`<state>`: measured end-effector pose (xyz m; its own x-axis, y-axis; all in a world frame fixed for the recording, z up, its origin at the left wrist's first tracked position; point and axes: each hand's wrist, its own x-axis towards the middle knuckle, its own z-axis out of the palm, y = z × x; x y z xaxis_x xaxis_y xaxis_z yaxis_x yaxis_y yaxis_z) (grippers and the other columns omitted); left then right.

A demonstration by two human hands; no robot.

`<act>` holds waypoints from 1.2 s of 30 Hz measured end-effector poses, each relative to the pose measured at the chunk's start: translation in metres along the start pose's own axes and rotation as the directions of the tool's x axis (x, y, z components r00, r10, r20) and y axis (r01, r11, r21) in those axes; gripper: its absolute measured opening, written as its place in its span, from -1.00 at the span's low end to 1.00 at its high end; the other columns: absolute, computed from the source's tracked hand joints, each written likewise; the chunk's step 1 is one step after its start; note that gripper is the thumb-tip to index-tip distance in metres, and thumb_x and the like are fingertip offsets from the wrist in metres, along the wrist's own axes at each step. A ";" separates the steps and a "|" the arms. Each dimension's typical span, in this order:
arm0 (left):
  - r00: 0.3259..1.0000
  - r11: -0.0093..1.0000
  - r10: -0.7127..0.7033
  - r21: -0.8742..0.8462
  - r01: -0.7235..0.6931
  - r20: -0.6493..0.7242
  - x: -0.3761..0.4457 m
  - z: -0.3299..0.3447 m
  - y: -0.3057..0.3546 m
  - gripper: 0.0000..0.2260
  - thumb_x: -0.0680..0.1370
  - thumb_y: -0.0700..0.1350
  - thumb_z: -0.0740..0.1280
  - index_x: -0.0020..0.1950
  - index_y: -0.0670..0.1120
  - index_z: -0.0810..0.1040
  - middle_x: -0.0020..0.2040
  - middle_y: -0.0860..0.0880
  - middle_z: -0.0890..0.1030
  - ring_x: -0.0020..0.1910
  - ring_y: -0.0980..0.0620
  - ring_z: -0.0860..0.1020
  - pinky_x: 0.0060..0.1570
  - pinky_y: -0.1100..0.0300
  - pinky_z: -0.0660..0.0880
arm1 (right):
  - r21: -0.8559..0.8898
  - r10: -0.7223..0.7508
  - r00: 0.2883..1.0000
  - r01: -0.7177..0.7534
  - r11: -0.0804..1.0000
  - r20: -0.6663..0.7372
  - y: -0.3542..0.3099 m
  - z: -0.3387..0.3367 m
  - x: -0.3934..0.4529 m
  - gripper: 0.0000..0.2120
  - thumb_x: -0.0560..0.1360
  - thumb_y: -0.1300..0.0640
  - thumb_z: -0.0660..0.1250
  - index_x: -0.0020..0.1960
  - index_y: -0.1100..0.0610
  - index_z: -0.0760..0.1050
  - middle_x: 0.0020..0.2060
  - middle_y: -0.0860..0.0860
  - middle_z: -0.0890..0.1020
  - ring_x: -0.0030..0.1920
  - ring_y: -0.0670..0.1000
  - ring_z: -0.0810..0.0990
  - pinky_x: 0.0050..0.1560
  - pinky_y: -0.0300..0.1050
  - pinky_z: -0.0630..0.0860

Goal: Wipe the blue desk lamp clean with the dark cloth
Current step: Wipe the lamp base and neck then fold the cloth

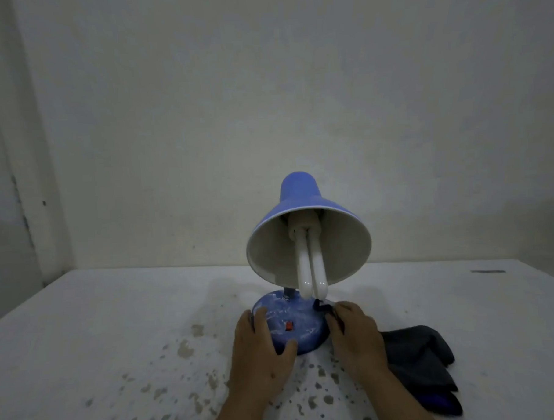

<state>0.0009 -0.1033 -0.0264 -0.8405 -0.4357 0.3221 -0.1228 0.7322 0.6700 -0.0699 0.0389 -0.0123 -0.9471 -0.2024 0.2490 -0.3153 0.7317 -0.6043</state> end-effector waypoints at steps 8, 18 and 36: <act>0.999 0.998 0.016 0.058 -0.018 0.033 0.002 0.004 -0.004 -0.29 0.45 0.15 0.30 0.48 -0.05 0.07 0.43 -0.06 0.18 0.35 -0.04 0.32 0.32 0.11 0.36 | 0.066 -0.241 0.967 0.236 0.970 0.083 -0.006 -0.005 -0.014 -0.65 0.39 -0.17 0.11 0.08 -0.06 0.45 0.10 -0.10 0.54 0.15 -0.06 0.48 0.27 0.06 0.38; 0.997 0.996 0.001 0.089 -0.008 0.080 0.001 0.006 -0.005 -0.25 0.46 0.17 0.28 0.51 -0.05 -0.01 0.50 -0.09 0.10 0.42 -0.10 0.25 0.40 0.01 0.28 | -0.114 -0.192 0.961 0.217 0.970 0.198 -0.011 0.004 0.003 -0.68 0.61 0.03 0.00 0.33 -0.04 0.31 0.34 -0.06 0.40 0.33 -0.02 0.36 0.41 0.10 0.17; 0.995 0.997 -0.010 0.074 0.002 0.101 0.001 0.002 -0.004 -0.23 0.46 0.17 0.26 0.52 -0.06 -0.05 0.51 -0.06 0.09 0.44 -0.06 0.23 0.43 0.05 0.23 | -0.248 -0.203 0.951 0.260 0.933 0.235 -0.023 0.002 -0.006 -0.67 0.60 0.01 -0.03 0.35 -0.06 0.25 0.41 -0.08 0.32 0.48 0.00 0.09 0.46 0.14 0.06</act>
<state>-0.0002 -0.1051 -0.0300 -0.8884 -0.3877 0.2460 -0.1637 0.7680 0.6192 -0.0569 0.0221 -0.0012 -0.8505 -0.4936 0.1818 -0.5259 0.7915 -0.3114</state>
